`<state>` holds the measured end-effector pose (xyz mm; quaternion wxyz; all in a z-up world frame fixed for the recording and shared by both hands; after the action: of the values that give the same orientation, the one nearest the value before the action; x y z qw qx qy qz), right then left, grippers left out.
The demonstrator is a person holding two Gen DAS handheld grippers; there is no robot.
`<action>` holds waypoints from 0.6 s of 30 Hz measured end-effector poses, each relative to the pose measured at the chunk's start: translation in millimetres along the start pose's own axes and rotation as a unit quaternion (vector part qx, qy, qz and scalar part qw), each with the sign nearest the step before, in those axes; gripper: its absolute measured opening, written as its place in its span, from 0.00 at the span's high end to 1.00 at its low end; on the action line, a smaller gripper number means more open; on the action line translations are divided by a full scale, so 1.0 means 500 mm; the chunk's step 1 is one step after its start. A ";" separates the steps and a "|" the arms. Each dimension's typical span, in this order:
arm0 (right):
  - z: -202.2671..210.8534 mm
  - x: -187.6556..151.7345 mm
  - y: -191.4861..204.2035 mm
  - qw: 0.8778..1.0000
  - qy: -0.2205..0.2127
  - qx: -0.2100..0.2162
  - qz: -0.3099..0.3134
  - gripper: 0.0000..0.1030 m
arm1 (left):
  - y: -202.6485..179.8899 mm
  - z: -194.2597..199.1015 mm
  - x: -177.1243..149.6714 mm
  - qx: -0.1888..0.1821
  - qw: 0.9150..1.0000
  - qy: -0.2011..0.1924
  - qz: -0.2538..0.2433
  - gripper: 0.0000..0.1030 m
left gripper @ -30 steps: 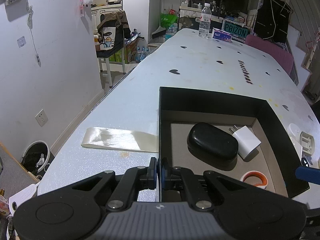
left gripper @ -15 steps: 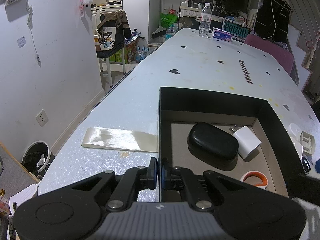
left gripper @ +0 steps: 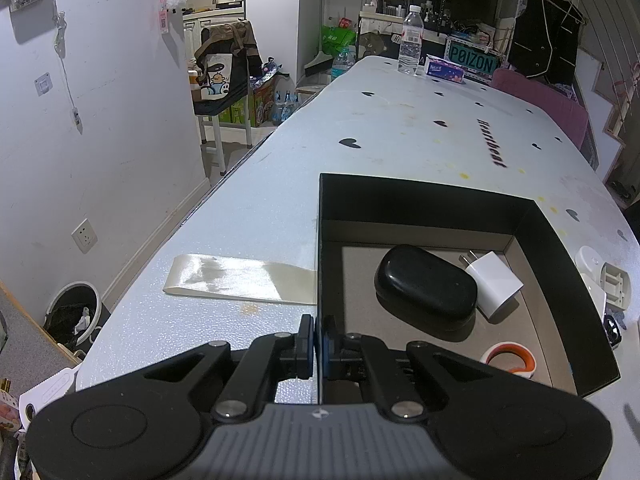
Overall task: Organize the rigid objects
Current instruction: 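Move the right gripper to the beige oval case and grasp it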
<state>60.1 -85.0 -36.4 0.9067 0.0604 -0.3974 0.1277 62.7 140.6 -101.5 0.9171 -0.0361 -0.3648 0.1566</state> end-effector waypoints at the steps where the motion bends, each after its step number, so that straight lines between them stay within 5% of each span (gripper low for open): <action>1: 0.000 -0.002 -0.009 1.000 0.000 -0.005 -0.003 0.06 | 0.000 0.000 0.000 0.000 1.000 0.000 0.000 0.96; 18: -0.035 -0.036 -0.181 0.993 0.014 -0.103 -0.061 0.06 | 0.000 -0.001 0.000 0.000 1.000 0.000 0.000 0.97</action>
<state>86.2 -171.6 -62.2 0.9197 -0.0112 -0.3912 0.0309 62.8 140.9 -101.9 0.9172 -0.0359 -0.3646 0.1565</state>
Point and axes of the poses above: each gripper's, at about its wrist camera, not at the fingertips, and z roughly against the way its jaws point, y to its left, x to its top, the point moved 10 cm from there along -z, roughly the way its jaws point, and after that the axes turned 11 degrees about -x, right-handed, at the moved point
